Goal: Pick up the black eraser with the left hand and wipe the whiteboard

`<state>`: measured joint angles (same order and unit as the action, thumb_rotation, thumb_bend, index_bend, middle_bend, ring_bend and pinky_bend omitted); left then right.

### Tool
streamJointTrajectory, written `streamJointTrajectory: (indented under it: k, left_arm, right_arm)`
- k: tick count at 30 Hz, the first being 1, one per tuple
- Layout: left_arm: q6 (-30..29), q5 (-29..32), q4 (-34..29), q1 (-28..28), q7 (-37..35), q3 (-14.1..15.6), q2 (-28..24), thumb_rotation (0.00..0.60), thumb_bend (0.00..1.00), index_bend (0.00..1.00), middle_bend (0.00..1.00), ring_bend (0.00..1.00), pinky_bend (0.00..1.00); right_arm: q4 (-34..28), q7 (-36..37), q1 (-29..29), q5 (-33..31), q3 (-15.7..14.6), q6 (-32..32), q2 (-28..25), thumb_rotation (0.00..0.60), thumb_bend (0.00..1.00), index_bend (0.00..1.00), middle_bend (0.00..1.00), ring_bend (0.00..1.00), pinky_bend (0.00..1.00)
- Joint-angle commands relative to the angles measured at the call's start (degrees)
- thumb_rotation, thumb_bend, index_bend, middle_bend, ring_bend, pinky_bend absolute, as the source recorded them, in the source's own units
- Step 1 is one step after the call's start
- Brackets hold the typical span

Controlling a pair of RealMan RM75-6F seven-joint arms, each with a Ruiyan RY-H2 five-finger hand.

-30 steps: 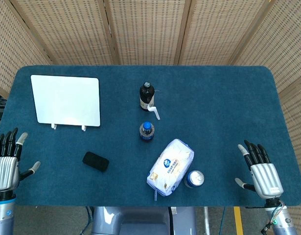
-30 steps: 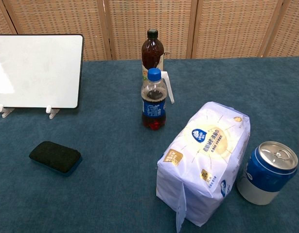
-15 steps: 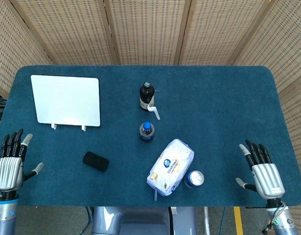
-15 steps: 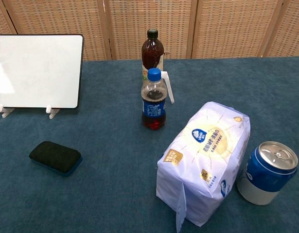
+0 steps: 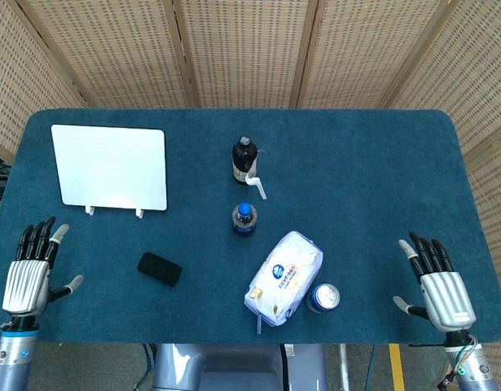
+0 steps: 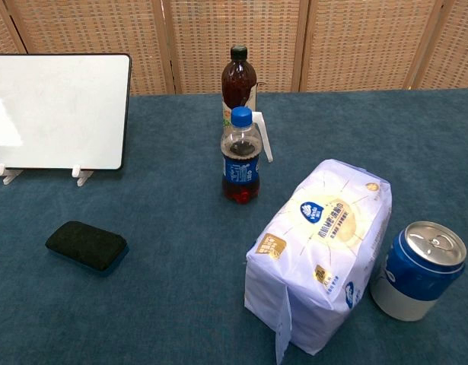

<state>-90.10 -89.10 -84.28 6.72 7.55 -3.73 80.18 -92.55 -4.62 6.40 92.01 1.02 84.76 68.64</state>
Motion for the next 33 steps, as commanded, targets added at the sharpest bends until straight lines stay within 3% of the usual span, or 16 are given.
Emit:
streamJointTrajectory:
  k: [1, 7, 14, 27, 33]
  left_arm:
    - [4.2, 0.2, -3.8, 2.5, 2.7, -0.5, -2.3, 0.6, 0.08, 0.07, 0.0, 0.0, 0.0]
    - [12.1, 2.8, -9.0, 7.3, 5.7, -2.1, -4.7, 0.6, 0.1, 0.2, 0.0, 0.0, 0.0]
    - [19.1, 6.8, -10.5, 12.0, 9.4, -3.7, -2.8, 0.6, 0.1, 0.34, 0.0, 0.0, 0.0]
    - [29.5, 15.6, -9.7, 18.0, 17.6, -2.9, 1.3, 0.6, 0.09, 0.38, 0.0, 0.0, 0.0]
    - [30.6, 17.7, -10.9, 19.6, 19.8, -2.8, 1.4, 0.6, 0.08, 0.39, 0.0, 0.0, 0.0]
  right_arm:
    - [-0.1, -0.1, 0.0, 0.2, 0.0, 0.1, 0.1, 0.6, 0.0, 0.0, 0.0, 0.0, 0.0]
    - [-0.1, 0.1, 0.0, 0.3, 0.0, 0.3, 0.0, 0.6, 0.0, 0.0, 0.0, 0.0, 0.0]
    - [0.3, 1.8, -0.1, 0.3, 0.3, 0.8, -0.1, 0.6, 0.0, 0.0, 0.0, 0.0, 0.0]
    - [1.3, 5.0, -0.2, 0.7, 1.0, 2.3, -0.1, 0.6, 0.0, 0.0, 0.0, 0.0, 0.0]
    - [2.1, 6.2, -0.2, 1.2, 1.2, 3.1, 0.3, 0.6, 0.0, 0.0, 0.0, 0.0, 0.0]
